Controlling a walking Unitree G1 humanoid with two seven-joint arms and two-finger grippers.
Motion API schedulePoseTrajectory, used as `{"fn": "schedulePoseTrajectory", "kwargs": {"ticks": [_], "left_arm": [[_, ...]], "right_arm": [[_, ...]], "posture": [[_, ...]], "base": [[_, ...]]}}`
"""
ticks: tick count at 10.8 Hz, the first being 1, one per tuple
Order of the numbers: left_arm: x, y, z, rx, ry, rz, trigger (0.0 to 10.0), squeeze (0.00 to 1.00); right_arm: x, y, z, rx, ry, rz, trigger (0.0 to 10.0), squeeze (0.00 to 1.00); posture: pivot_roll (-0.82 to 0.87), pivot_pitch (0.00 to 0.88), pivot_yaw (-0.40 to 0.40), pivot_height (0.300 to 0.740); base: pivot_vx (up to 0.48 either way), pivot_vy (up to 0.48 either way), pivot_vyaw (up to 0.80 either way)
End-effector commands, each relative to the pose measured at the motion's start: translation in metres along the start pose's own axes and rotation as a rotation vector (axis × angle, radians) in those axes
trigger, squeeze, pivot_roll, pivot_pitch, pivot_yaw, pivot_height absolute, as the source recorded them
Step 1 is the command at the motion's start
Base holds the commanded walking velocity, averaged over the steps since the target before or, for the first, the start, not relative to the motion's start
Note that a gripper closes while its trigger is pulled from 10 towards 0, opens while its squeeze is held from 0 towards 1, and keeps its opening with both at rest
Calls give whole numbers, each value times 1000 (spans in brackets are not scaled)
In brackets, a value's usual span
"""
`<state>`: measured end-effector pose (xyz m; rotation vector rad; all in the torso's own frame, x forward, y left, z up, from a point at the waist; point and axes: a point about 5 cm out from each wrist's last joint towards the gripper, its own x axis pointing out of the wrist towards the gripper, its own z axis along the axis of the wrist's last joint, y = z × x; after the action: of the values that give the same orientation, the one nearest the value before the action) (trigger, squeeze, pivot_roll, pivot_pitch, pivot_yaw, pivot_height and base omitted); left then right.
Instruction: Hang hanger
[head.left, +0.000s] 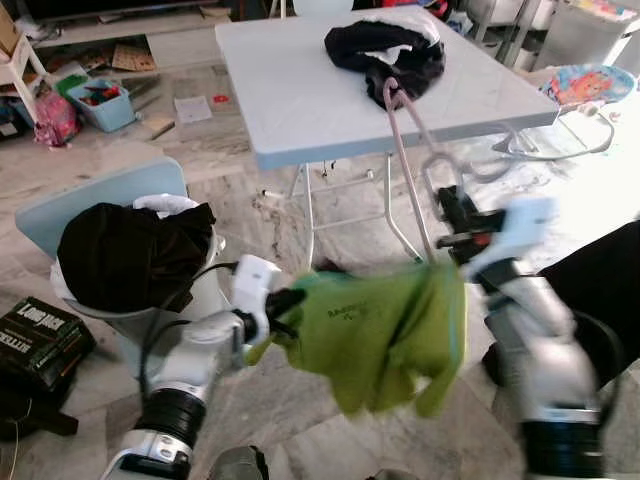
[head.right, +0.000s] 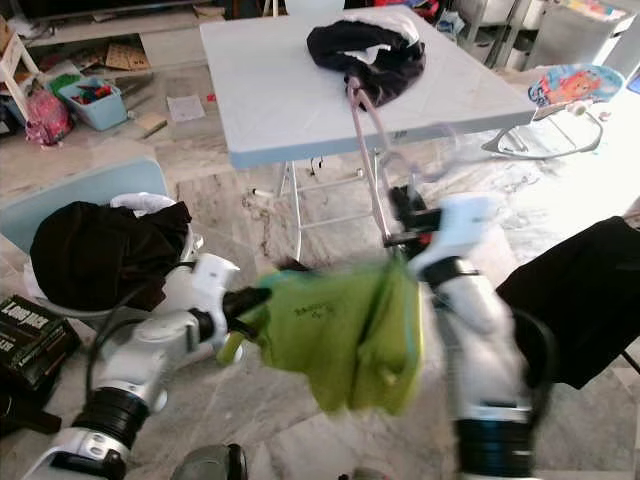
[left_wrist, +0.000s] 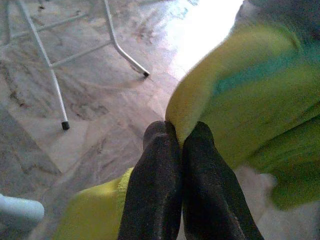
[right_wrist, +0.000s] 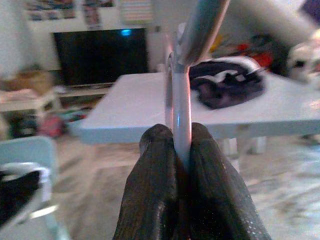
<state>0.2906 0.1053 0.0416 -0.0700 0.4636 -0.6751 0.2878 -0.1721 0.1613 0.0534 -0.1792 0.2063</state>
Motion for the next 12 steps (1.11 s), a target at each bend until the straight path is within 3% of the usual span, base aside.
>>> {"fn": "schedulePoseTrajectory", "kwargs": {"ticks": [1, 2, 4, 6, 7, 8, 9, 10, 12], "left_arm": [[0, -2, -1, 38, 11, -21, 0, 0], [1, -6, -3, 66, 21, -59, 0, 0], [-1, -2, -15, 82, 70, -18, 0, 0], [-11, 20, -6, 18, -18, 162, 0, 0], [-23, 35, 9, -52, -141, 291, 0, 0], [-31, 41, 19, -75, -221, 353, 0, 0], [-47, 47, 36, -29, -340, 437, 0, 0], [-55, 46, 40, 40, -357, 489, 78, 0], [-62, 36, 40, 83, -409, 505, 2000, 0]], "right_arm": [[5, 2, 6, -105, -42, -32, 0, 0], [7, 7, 7, -249, -78, -35, 0, 0], [13, 6, 3, -255, -88, -97, 0, 0], [5, -11, -5, -301, -47, -142, 0, 0], [-8, -21, -18, -310, 15, -179, 0, 0], [-17, -26, -27, -315, 57, -205, 0, 0], [-35, -32, -47, -285, 148, -267, 0, 0], [-50, -35, -60, -273, 211, -314, 0, 0], [-61, -40, -66, -262, 237, -347, 0, 0]], "posture": [[-139, 0, 1, 740], [-142, 0, 4, 740], [-135, 0, 0, 740], [-133, 0, -12, 740], [-126, 0, -19, 740], [-124, 0, -19, 740], [-115, 0, -14, 740], [-100, 0, -10, 740], [-88, 0, -5, 740]], "base": [[0, 0, 0], [0, 0, 0], [0, 0, 0], [0, 0, 0], [0, 0, 0], [0, 0, 0], [0, 0, 0], [0, 0, 0], [0, 0, 0]]}}
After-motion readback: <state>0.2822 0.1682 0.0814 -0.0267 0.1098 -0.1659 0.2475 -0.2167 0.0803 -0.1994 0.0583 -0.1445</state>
